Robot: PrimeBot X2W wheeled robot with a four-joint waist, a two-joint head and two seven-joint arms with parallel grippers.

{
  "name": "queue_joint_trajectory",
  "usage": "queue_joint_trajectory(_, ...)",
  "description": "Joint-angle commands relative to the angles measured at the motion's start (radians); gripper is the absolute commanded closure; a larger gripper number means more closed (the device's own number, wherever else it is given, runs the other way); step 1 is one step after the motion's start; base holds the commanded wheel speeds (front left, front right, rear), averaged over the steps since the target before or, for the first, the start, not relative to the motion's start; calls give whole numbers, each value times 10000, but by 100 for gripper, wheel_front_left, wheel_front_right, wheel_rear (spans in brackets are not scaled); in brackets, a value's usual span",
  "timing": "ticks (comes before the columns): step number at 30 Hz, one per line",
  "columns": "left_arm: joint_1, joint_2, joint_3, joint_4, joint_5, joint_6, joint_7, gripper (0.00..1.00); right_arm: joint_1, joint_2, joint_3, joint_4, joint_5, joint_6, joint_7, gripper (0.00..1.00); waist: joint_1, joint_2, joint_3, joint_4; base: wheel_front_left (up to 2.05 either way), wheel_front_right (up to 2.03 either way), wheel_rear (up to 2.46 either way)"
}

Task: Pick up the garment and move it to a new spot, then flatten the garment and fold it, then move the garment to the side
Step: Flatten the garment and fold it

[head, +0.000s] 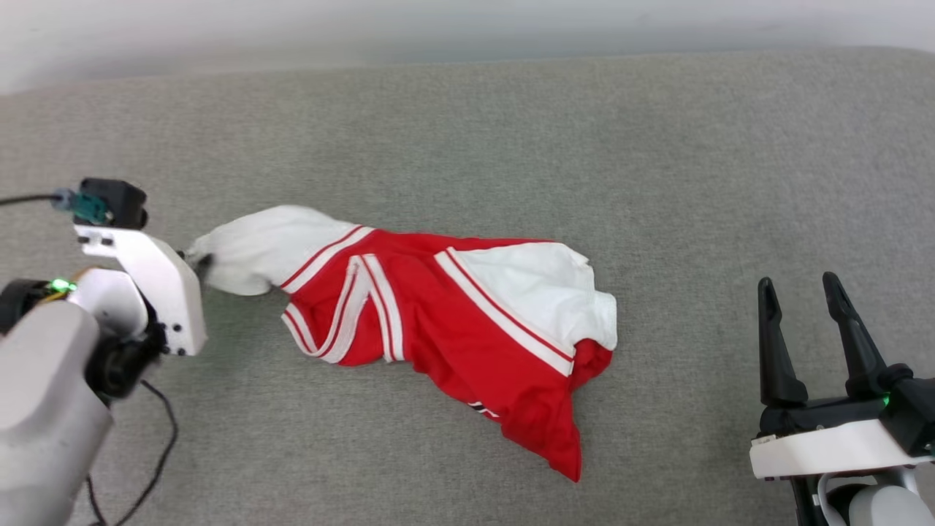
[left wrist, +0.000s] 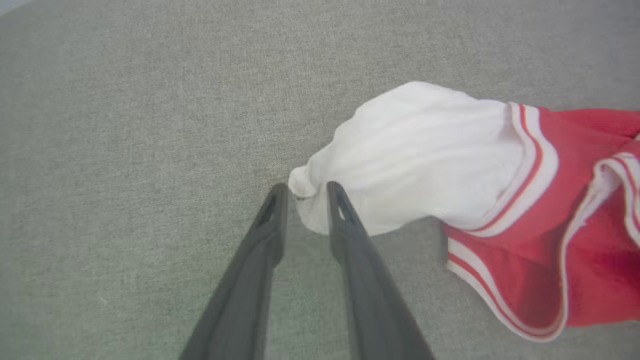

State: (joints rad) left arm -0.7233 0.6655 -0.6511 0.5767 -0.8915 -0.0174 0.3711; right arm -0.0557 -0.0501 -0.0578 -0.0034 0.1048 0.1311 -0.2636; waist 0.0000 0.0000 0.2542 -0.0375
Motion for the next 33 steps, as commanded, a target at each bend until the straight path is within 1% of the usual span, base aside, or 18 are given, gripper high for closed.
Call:
queue_joint_trajectory(1, 145, -107, 75, -101, -42, -23, -354, 0, 96, -1, -20, 19, -51, -7, -16, 0, 0, 0, -93, 100, 0, 0, 0)
queue_joint_trajectory(6, 532, -364, 229, -526, 456, -228, -2601, 0, 144, -1, -103, 37, -114, -7, -16, 0, 0, 0, -328, 304, 0, 0, 0)
queue_joint_trajectory(8, 615, -352, 303, -744, 834, -114, -3651, 0, 181, -1, -176, 18, -157, -7, -16, 0, 0, 0, -472, 385, 0, 0, 0)
queue_joint_trajectory(9, 707, -375, 276, -922, 1040, -125, -4187, 0, 200, -1, -232, 7, -185, -7, -16, 0, 0, 0, -559, 432, 0, 0, 0)
queue_joint_trajectory(12, 1045, -370, 267, -1495, 1622, 73, -5623, 0, 321, -1, -369, -41, -242, -7, -16, 0, 0, 0, -811, 572, 0, 0, 0)
queue_joint_trajectory(14, 1444, -450, 374, -1949, 1834, 329, -6091, 0, 400, -1, -438, -86, -250, -7, -16, 0, 0, 0, -949, 673, 0, 0, 0)
queue_joint_trajectory(15, 1675, -498, 439, -2224, 2008, 499, -6223, 0, 422, -1, -477, -102, -258, -7, -16, 0, 0, 0, -1019, 741, 0, 0, 0)
queue_joint_trajectory(18, 2437, -528, 467, -2991, 2871, 1236, -6362, 0, 557, 0, -517, -177, -298, -7, -16, 0, 0, 0, -1210, 949, 0, 0, 0)
queue_joint_trajectory(21, 3313, -917, 1032, -4111, 3471, 1877, -6379, 0, 665, -4, -476, -216, -352, -7, -16, 0, 0, 0, -1395, 1099, 0, 0, 0)
queue_joint_trajectory(23, 4079, -1204, 1467, -4814, 3788, 2158, -6369, 0, 715, -3, -443, -214, -351, -7, -16, 0, 0, 0, -1502, 1161, 0, 0, 0)
queue_joint_trajectory(25, 4813, -1503, 1914, -5371, 4005, 2303, -6362, 0, 736, -1, -384, -230, -361, -5, -16, 0, 0, 0, -1577, 1187, 0, 0, 0)
queue_joint_trajectory(28, 5745, -1925, 2541, -5967, 4433, 2385, -6363, 0, 779, -3, -387, -278, -355, -7, -16, 0, 0, 0, -1672, 1227, 0, 0, 0)
queue_joint_trajectory(31, 6479, -2381, 2976, -6326, 4750, 2270, -6364, 0, 884, -1, -289, -276, -485, -7, -16, 0, 0, 0, -1718, 1328, 0, 0, 0)
queue_joint_trajectory(33, 6779, -2631, 3148, -6408, 4945, 2108, -6365, 0, 1013, 2, -101, -36, -380, -5, -16, 0, 0, 0, -1721, 1412, 0, 0, 0)
